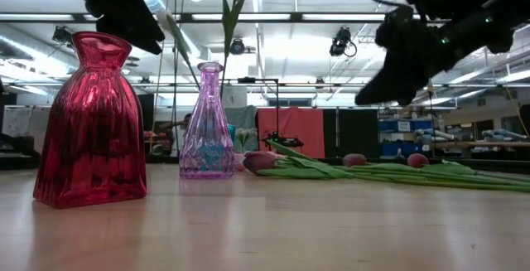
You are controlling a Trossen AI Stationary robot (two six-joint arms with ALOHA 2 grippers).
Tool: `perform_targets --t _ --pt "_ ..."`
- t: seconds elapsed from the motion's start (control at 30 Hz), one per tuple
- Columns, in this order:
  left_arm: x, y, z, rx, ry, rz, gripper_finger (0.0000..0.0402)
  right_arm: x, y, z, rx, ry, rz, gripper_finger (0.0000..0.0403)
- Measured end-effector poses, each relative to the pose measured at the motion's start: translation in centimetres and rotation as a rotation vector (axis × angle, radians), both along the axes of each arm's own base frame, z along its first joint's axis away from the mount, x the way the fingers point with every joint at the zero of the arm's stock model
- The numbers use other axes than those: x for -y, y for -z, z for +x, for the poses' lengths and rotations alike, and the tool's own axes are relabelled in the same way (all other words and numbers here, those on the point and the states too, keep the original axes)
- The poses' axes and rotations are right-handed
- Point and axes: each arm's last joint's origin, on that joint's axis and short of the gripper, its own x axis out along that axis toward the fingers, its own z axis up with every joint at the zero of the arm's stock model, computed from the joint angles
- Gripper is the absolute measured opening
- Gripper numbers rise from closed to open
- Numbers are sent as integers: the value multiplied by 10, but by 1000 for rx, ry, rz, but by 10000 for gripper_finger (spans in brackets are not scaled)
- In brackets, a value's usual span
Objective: Sort flowers into vase by color
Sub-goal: Put the white tulip into the blue vase
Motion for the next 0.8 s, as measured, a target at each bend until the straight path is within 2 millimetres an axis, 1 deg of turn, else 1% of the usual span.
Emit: perform_targets --t 0.13,0.23,0.3,0.43,0.6,0.7,0.8 --pt "4 6 -1 1 -8 -9 209 -12 15 16 -97 3 -41 115" --pt "4 6 -2 3 -8 -16 209 -17 23 29 -175 -26 -86 115" --pt "4 6 -2 8 -5 -14 208 -19 29 37 -217 -56 -86 115" --pt "5 5 -2 14 -3 -11 208 -27 34 57 -253 -102 -63 115" --pt "6 -1 4 107 -22 -40 208 -46 40 81 -317 -152 -103 114" --pt "9 -3 5 137 -10 -54 208 -55 45 87 -383 -141 -152 112" --pt "11 -4 5 152 -10 -74 208 -58 48 88 -424 -84 -194 108"
